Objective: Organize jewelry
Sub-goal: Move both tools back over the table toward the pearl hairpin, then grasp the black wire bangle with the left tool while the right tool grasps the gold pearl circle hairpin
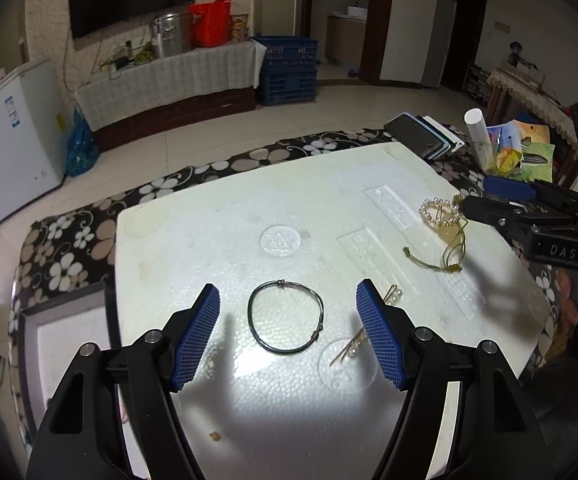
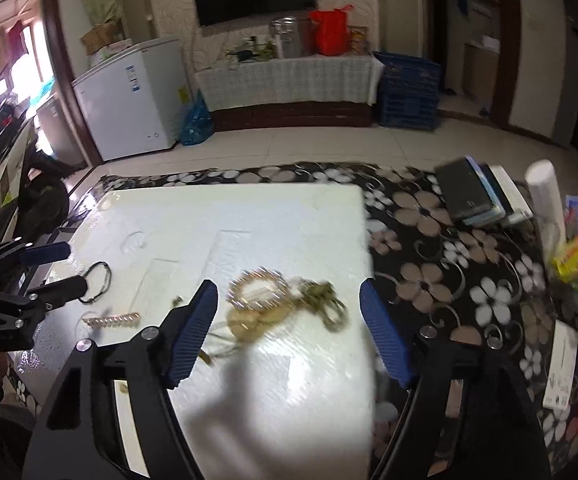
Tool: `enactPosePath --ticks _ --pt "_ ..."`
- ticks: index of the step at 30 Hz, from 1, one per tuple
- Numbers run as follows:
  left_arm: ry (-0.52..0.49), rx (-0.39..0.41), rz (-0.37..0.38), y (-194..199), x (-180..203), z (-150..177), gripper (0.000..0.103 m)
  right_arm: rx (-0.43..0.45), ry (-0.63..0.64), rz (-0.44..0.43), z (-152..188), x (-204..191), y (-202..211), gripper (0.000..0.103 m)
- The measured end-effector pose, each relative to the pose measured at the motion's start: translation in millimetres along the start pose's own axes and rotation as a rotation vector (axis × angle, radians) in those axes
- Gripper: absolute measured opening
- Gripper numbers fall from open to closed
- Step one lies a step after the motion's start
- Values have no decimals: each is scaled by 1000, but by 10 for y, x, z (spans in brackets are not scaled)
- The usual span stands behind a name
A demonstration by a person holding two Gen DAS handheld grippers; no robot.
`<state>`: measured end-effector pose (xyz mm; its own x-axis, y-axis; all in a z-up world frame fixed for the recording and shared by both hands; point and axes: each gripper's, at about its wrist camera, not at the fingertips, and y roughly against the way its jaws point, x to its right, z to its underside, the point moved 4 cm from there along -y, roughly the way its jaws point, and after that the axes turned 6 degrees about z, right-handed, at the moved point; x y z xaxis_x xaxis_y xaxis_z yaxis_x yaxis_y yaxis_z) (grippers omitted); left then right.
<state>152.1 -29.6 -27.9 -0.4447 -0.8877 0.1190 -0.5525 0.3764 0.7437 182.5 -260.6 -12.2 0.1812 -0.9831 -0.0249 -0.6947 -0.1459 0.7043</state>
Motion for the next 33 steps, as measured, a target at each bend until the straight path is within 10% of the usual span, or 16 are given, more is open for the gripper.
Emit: enactPosePath --ticks 26,29,33 --pt "-16 -44 -21 -193 -28 82 70 -82 120 42 12 -203 -330 42" --pt "-34 -39 -29 -190 -6 74 50 -83 110 36 14 -199 -319 41" --pt "-31 -39 -27 -186 -10 67 47 -79 96 30 -1 -176 -310 41"
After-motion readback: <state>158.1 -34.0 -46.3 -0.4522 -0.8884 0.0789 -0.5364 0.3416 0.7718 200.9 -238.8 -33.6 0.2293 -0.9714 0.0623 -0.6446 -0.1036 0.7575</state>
